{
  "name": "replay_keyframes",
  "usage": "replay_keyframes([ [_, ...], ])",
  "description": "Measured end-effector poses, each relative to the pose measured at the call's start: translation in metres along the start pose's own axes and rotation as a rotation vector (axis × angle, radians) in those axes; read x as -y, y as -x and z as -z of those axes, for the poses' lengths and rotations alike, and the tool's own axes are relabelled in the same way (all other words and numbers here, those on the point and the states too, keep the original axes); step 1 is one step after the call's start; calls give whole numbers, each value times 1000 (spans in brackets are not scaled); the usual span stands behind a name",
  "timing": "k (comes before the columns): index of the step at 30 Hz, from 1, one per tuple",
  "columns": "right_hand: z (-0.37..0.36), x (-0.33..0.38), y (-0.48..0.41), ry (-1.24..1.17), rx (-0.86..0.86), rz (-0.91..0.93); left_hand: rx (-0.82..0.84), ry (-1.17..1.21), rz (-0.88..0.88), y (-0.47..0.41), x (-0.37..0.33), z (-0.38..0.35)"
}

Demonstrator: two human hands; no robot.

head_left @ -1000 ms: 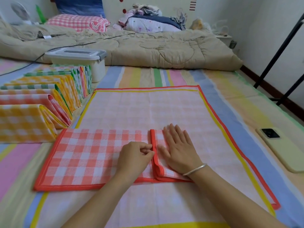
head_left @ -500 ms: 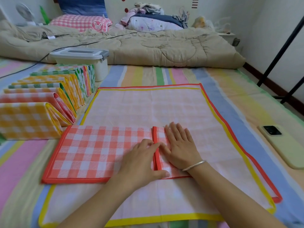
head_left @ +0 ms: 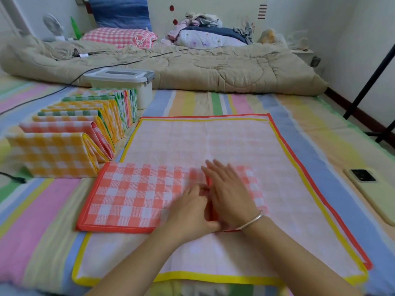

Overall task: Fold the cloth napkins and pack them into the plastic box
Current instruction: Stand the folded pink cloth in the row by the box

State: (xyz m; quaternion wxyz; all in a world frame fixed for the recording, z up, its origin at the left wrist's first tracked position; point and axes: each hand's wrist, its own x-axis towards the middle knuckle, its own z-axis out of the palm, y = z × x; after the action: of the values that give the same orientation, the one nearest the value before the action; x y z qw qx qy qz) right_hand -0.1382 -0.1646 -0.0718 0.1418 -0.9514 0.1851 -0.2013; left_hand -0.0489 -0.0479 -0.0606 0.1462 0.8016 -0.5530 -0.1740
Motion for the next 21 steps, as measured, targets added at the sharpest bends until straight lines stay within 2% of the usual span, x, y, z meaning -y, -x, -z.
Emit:
replay_keyframes([
  [3,-9,19,-1,-333,116,-169,89,341,59,10,9,12],
  [4,-12,20,-2,-371,141,-229,102,458,73,16,14,21],
  [6,-17,17,-3,-322,153,-233,55,552,91,29,27,41],
  [8,-19,16,-4,-225,178,-187,-97,433,104,34,51,61],
  [10,-17,19,-6,-129,208,-177,-274,167,104,29,81,76],
  [12,-14,25,-10,8,140,-122,-367,-35,120,18,108,92],
  [13,-14,29,-13,82,93,-72,-349,-118,131,12,118,100],
  [15,-15,36,-22,163,45,-18,-204,-324,113,-2,128,112],
  [17,-18,41,-33,196,106,55,-54,-463,57,-15,129,116],
  [21,-25,48,-50,193,263,180,40,-464,66,-30,129,117],
])
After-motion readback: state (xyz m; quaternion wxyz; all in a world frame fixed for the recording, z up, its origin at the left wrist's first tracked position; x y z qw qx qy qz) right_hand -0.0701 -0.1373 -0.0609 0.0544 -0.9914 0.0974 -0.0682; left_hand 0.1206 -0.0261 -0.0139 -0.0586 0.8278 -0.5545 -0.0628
